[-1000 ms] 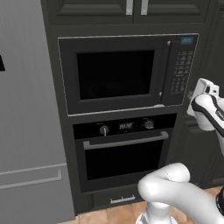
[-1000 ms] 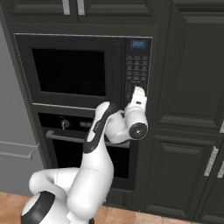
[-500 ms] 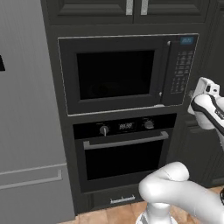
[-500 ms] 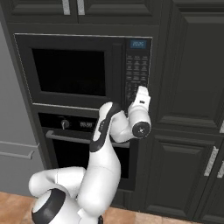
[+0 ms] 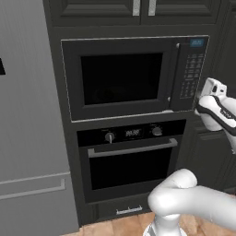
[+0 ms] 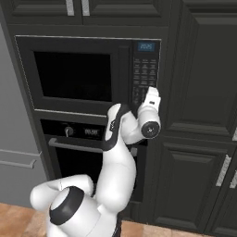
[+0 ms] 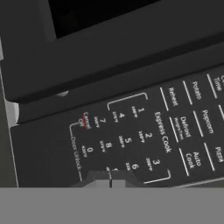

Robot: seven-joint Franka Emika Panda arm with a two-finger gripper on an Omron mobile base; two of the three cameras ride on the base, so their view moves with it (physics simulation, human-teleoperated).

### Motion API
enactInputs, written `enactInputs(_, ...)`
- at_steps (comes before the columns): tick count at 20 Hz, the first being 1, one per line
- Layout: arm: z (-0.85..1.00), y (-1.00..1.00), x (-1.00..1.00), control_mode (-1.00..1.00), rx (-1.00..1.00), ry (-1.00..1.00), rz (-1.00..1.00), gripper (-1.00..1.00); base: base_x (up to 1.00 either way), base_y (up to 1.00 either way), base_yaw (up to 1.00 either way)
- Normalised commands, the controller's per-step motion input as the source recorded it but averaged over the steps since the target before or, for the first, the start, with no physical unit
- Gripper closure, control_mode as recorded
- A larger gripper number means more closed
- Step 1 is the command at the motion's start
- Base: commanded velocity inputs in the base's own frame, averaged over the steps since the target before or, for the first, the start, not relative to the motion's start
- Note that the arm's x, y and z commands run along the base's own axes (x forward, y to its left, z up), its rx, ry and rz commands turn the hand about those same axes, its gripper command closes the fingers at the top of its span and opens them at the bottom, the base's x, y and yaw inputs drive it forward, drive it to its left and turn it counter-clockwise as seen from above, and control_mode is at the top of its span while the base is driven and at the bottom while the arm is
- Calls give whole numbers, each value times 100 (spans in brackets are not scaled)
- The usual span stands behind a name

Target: Pick the potato from the sink and place it in the bowl. Then pick the bowl and place it in the microwave. Then close the microwave door and press the start button.

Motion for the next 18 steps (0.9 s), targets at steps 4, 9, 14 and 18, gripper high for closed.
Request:
enactInputs(4, -5, -6, 26, -100, 0, 0, -1, 100, 0, 0, 0)
enactInputs(9, -15, -10, 14, -100, 0, 0, 0, 100, 0, 0, 0)
enactInputs(14, -14, -10, 13, -100, 0, 0, 0, 100, 0, 0, 0)
enactInputs(18, -10, 0, 41, -100, 0, 0, 0, 100, 0, 0, 0)
